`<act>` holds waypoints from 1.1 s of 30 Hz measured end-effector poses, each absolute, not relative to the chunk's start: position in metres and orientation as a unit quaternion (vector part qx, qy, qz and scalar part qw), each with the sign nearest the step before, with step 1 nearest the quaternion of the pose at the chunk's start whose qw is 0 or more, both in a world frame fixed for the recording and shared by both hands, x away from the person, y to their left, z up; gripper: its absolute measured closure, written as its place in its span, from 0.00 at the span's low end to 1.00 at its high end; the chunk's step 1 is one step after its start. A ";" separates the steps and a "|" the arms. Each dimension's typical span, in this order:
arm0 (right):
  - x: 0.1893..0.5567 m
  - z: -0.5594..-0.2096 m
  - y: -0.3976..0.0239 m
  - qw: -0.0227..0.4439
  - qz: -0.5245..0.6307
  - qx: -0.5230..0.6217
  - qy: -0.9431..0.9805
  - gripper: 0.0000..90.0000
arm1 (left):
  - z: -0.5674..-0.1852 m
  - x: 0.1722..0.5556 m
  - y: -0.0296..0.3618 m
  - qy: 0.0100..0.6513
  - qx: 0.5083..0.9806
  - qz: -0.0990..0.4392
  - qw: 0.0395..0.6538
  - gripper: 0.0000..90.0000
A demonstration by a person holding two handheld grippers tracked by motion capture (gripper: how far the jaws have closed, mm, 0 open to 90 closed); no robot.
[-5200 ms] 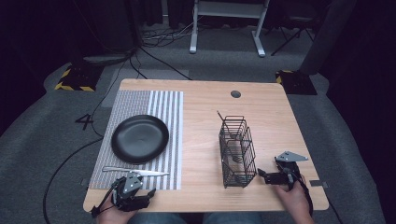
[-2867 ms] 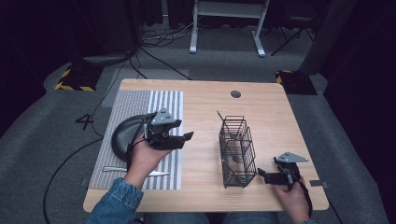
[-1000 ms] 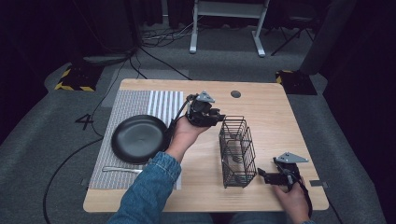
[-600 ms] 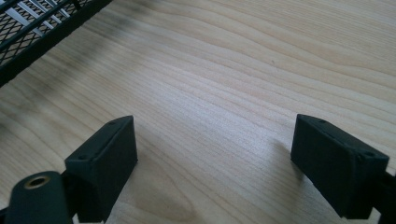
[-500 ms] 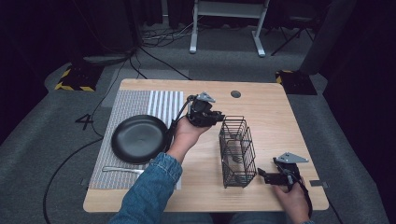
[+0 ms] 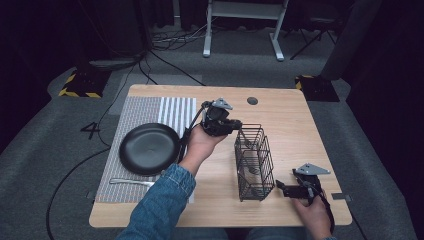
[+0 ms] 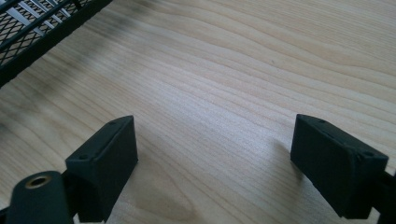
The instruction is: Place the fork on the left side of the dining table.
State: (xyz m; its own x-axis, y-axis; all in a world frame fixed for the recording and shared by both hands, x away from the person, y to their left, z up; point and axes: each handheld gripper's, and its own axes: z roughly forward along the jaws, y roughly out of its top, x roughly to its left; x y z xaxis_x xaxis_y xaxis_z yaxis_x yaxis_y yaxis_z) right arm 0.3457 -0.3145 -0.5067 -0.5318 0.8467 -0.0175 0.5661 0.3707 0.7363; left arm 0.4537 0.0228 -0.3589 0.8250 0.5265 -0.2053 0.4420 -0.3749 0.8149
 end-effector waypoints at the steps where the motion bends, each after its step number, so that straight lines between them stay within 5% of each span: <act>1: 0.346 -0.507 -0.315 0.202 0.348 0.440 0.803 0.16 | -0.357 0.452 0.023 0.292 0.827 0.048 0.478 0.96; 33: 0.345 -0.507 -0.314 0.202 0.348 0.440 0.803 0.17 | -0.285 0.423 0.051 0.280 0.811 0.068 0.510 0.96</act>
State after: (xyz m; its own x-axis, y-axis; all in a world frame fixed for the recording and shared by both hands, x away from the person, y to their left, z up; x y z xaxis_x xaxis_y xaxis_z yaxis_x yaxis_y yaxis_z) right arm 0.3453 -0.3145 -0.5066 -0.5308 0.8473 -0.0187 0.5654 0.3705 0.7369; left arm 0.4231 0.0515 -0.2851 0.8340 0.5234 -0.1746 0.3843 -0.3240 0.8645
